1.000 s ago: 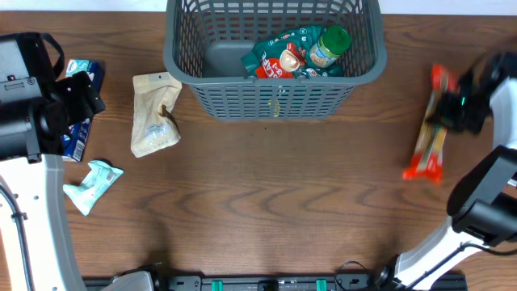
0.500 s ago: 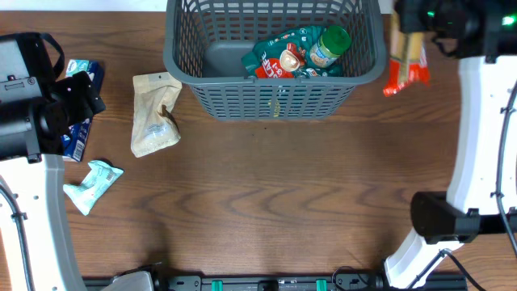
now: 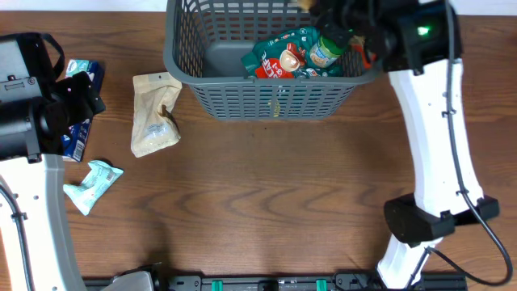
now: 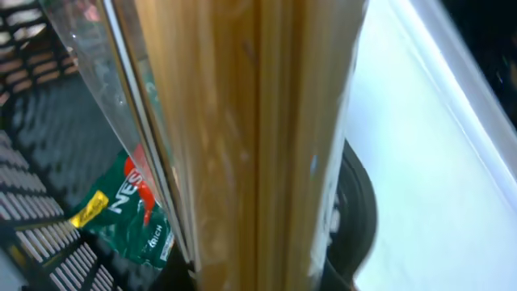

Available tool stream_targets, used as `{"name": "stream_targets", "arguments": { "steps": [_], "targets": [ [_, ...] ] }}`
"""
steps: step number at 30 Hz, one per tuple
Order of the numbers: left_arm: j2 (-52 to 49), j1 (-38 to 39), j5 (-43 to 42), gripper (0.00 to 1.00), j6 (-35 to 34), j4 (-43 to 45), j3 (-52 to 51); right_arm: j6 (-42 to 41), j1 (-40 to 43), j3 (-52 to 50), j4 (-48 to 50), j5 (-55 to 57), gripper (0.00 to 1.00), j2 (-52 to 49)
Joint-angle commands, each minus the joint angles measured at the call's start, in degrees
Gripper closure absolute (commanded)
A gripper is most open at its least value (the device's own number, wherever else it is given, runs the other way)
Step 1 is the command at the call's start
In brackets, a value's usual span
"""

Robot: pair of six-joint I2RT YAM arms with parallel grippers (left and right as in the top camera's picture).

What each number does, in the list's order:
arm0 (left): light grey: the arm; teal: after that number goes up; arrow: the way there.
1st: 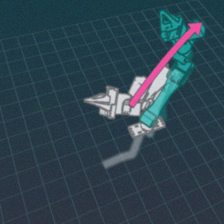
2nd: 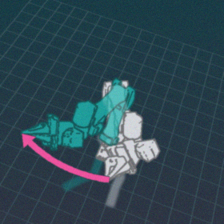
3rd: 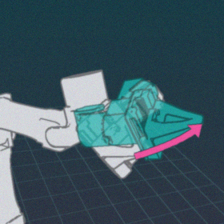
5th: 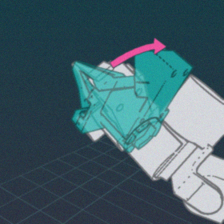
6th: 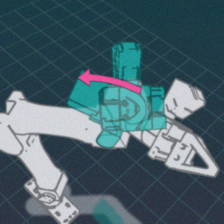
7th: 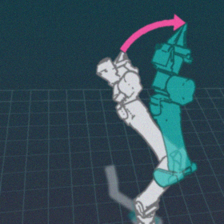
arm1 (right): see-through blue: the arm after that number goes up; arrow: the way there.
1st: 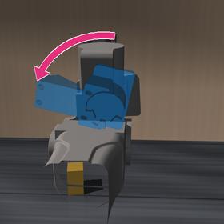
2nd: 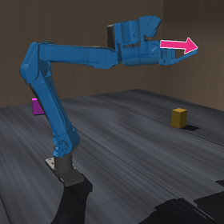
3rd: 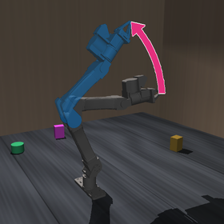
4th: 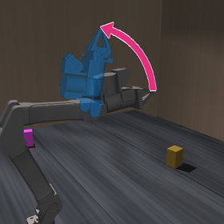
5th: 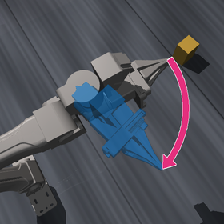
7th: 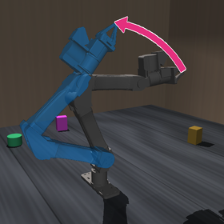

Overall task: Pack container
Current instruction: 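Lift the spaghetti package and lower it into the basket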

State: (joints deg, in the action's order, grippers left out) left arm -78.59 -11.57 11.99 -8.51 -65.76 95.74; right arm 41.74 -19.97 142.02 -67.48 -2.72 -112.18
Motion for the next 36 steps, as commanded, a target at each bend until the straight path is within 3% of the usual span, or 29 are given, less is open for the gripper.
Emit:
{"name": "stream_targets", "arguments": {
  "steps": [1,17,21,27,29,36],
  "targets": [
    [-0.3,-0.2,0.0,0.01,0.9,-0.3,0.0,6.7,-1.3,0.7,1.0,-5.7,0.99,-2.4],
    [-0.3,-0.2,0.0,0.01,0.9,-0.4,0.0,6.7,-5.6,0.7,-7.5,-8.3,0.98,-18.4],
    [-0.3,-0.2,0.0,0.01,0.9,-0.5,0.0,6.7,-6.1,0.7,-8.2,-8.3,0.90,-19.8],
    [-0.3,-0.2,0.0,0.02,0.9,-0.5,0.0,6.7,-6.2,0.7,-8.2,-8.3,0.43,-19.7],
    [-0.3,-0.2,0.0,0.01,0.9,-0.5,0.0,5.7,-6.2,0.7,-8.2,-8.3,0.40,-19.7],
    [-0.3,-0.2,0.0,0.01,0.9,-0.9,0.0,2.4,-6.3,0.8,-7.9,-8.0,0.46,-19.7]
  ]
}}
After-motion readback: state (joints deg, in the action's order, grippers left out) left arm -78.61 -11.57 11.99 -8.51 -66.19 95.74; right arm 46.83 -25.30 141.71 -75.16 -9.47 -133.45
